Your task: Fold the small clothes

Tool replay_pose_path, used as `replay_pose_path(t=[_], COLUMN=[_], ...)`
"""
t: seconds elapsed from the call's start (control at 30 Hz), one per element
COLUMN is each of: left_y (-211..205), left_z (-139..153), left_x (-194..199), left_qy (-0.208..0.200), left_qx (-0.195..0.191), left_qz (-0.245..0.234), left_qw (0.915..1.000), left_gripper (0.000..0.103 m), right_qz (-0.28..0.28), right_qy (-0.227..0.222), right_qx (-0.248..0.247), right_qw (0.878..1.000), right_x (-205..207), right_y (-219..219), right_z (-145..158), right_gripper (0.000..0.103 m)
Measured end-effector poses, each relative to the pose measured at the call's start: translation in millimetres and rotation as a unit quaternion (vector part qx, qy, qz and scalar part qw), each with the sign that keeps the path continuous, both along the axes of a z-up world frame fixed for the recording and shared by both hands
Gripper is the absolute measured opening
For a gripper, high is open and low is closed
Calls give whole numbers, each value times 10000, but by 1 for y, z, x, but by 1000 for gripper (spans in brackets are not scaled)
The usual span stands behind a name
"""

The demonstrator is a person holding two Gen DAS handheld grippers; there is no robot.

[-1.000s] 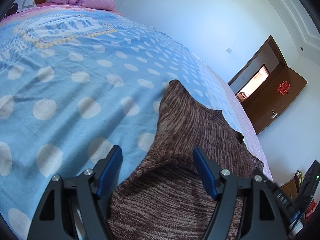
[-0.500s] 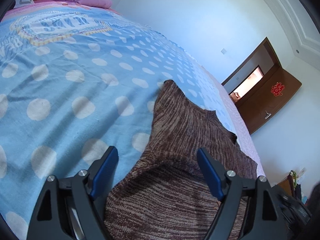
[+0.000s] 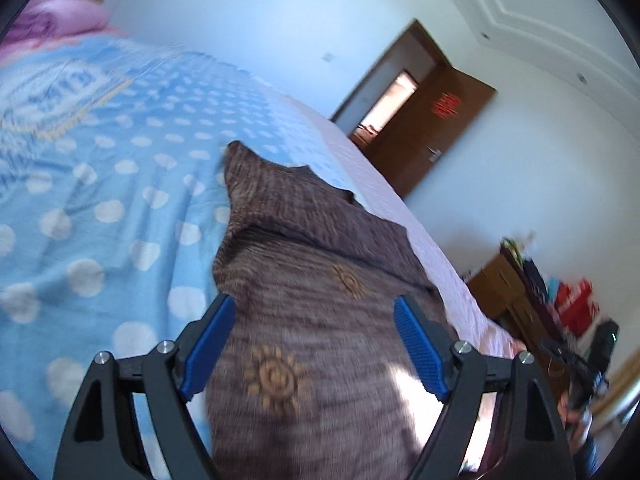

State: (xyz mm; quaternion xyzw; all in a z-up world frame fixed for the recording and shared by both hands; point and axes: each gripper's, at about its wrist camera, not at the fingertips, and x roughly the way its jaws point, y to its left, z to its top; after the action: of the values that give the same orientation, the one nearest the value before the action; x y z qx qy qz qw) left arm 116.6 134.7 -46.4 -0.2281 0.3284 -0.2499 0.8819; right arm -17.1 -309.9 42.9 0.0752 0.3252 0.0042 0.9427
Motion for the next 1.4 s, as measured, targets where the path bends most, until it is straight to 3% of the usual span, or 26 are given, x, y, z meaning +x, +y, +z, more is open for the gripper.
replay_pose_path(t=[0.17, 0.33, 0.43, 0.53, 0.67, 0.83, 0.93, 1.0, 1.07, 1.13, 1.27, 1.4], left_y=[-5, -27, -32, -35, -28, -7, -13, -18, -24, -25, -21, -17], left_z=[5, -9, -20, -32, -43, -57, -57, -59, -61, -63, -63, -65], left_x=[-48, -88, -105, -116, -122, -124, -127, -126, -124, -125, -125, -123], left_qy=[-52, 122, 355, 526, 740, 1016, 939, 971, 1036, 1037, 1079, 1182], left_qx=[519, 1298, 1412, 1488, 1770, 1168, 1125, 1136, 1175, 1232, 1068, 915], left_qz=[-676, -1036, -1179, -1160, -795, -590, -676, -817, -882, -836, -822, -794], left_qw=[9963, 9860, 9823, 9806, 9782, 9862, 9869, 9854, 9837, 9834, 9850, 9856], left_gripper=[84, 87, 87, 87, 87, 87, 85, 74, 55, 50, 49, 50], right_qz=[566, 787, 849, 819, 462, 393, 337, 316, 339, 351, 368, 90], right_qy=[899, 1519, 1838, 2162, 2503, 2551, 2626, 2588, 2571, 2536, 2566, 2382], right_qx=[-75, 73, 212, 45, -263, -173, -114, 7, 26, 72, -220, -79], right_qw=[9943, 9852, 9791, 9729, 9667, 9659, 9643, 9654, 9658, 9667, 9656, 9711], right_x=[-5, -9, -16, -24, -29, -34, -34, -36, -34, -34, -30, -28], right_y=[17, 36, 48, 58, 60, 57, 57, 55, 54, 54, 65, 57], right_z=[-41, -90, -108, -118, -128, -132, -131, -130, -129, -130, -134, -127], right_gripper=[47, 47, 47, 47, 47, 48, 48, 48, 48, 47, 47, 47])
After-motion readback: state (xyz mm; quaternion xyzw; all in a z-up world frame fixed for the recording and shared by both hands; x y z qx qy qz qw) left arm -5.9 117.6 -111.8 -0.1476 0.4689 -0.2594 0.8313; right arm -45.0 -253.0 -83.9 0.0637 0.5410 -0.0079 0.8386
